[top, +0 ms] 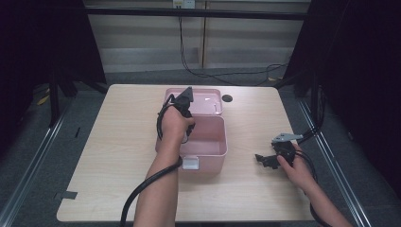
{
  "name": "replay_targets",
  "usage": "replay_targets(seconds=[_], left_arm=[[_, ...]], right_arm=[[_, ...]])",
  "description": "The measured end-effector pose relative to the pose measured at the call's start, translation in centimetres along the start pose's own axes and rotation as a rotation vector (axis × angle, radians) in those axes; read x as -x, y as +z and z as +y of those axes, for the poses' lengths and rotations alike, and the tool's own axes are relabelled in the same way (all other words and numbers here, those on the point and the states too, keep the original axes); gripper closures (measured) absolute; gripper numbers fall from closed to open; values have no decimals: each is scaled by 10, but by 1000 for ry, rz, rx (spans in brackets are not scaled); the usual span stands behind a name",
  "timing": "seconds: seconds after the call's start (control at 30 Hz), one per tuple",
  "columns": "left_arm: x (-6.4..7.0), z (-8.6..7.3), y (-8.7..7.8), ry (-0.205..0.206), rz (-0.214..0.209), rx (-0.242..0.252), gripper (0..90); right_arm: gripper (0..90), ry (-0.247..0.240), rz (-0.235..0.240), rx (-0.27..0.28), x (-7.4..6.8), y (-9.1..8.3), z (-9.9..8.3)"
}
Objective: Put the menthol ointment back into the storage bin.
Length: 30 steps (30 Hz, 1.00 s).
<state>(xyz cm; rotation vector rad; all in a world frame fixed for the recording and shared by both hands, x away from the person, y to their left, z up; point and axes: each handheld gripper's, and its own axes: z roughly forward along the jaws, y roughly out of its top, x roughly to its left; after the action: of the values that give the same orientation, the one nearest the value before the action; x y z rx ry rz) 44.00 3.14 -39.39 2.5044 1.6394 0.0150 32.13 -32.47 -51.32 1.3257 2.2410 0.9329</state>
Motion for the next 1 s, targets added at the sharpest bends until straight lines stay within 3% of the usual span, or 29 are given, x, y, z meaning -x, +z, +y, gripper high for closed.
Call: replay_targets(seconds=[0.13,0.2,0.3,0.33,0.6,0.9,1.0], left_arm=[[1,-1,5,-10,7,12,506],[3,-2,8,-9,31,26,506],[4,-3,12,14,37,37,506],[4,-3,14,0,36,38,506],[2,-4,21,16,40,36,505],[-4,-7,25,-9,41,54,505],[-6,-7,26,4,47,63,505]], right_arm=[[69,0,0,0,0,0,0],[69,1,0,2,0,0,0],[69,1,0,2,0,0,0],[69,1,0,2,0,0,0],[69,1,0,2,0,0,0],[69,1,0,2,0,0,0],[69,1,0,2,0,0,0]])
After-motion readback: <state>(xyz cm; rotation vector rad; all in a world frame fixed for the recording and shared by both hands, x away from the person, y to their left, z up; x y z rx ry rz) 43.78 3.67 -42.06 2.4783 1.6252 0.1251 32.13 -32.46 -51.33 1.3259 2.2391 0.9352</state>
